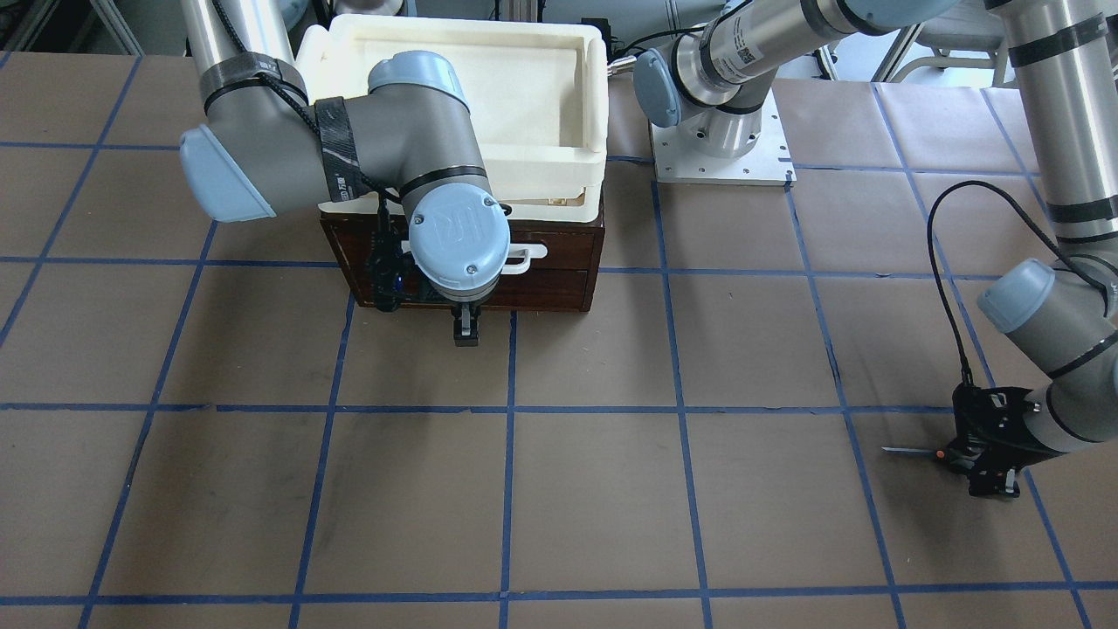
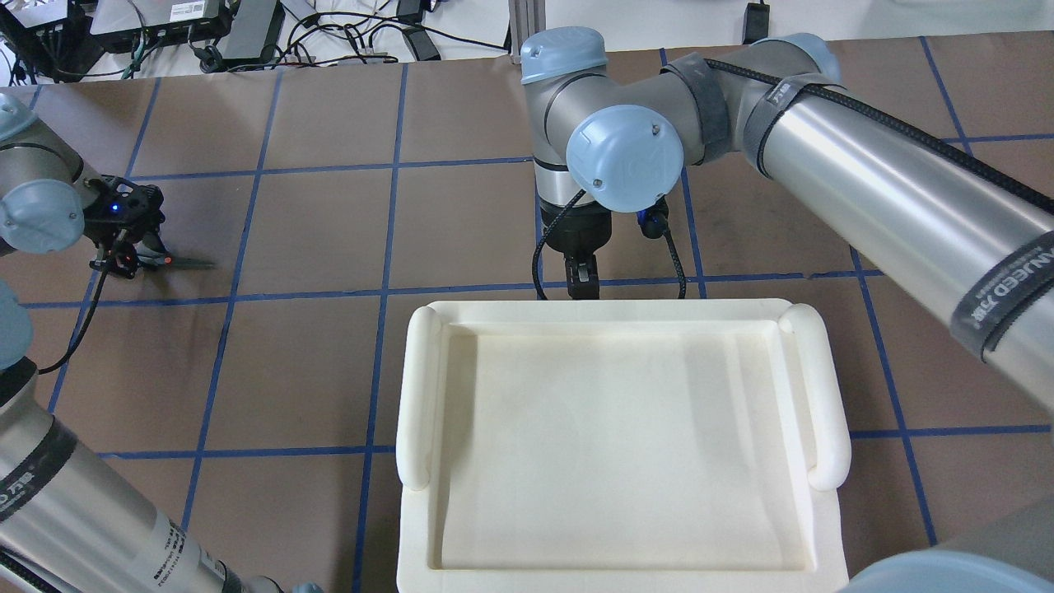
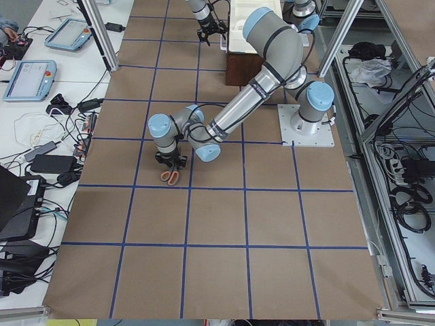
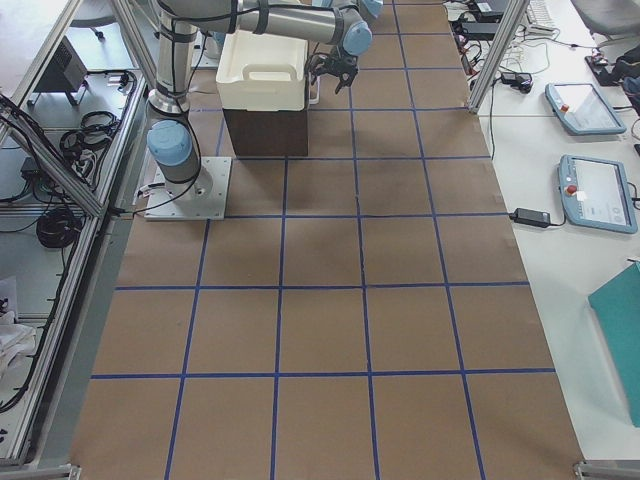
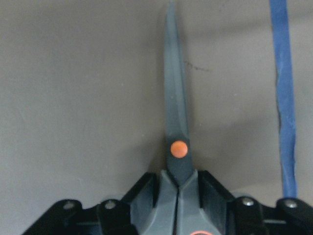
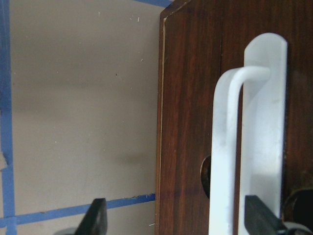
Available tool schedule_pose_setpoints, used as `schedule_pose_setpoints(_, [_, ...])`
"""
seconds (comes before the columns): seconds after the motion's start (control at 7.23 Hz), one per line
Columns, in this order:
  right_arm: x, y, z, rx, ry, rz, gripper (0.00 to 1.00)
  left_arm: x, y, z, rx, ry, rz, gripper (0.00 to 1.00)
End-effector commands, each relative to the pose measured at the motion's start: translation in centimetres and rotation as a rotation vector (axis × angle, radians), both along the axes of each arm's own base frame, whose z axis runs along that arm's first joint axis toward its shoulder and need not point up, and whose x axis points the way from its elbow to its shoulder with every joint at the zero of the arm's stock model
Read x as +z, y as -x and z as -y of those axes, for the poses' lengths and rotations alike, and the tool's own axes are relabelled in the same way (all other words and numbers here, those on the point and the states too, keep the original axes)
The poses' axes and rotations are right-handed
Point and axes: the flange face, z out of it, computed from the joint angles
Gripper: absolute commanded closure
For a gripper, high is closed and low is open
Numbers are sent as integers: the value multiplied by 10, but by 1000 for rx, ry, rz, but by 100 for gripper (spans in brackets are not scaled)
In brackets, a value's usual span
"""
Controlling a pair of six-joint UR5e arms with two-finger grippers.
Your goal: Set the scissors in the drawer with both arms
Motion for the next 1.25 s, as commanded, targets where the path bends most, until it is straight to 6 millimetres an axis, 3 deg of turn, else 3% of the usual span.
schedule_pose_setpoints(0.0, [-2,-1,0,0,-6,5,0,10,1,0,6,12,7,73])
schedule_pose_setpoints(0.42, [-14,-1,2,7,-25,2,0,42,12,2,21,53,13,84])
schedule_pose_setpoints(0.69, [-20,-2,3,10,-34,0,0,80,28,-2,25,72,-16,92])
schedule_pose_setpoints(1.11, [-23,-4,11,17,10,15,0,160,103,-9,-59,69,-5,94])
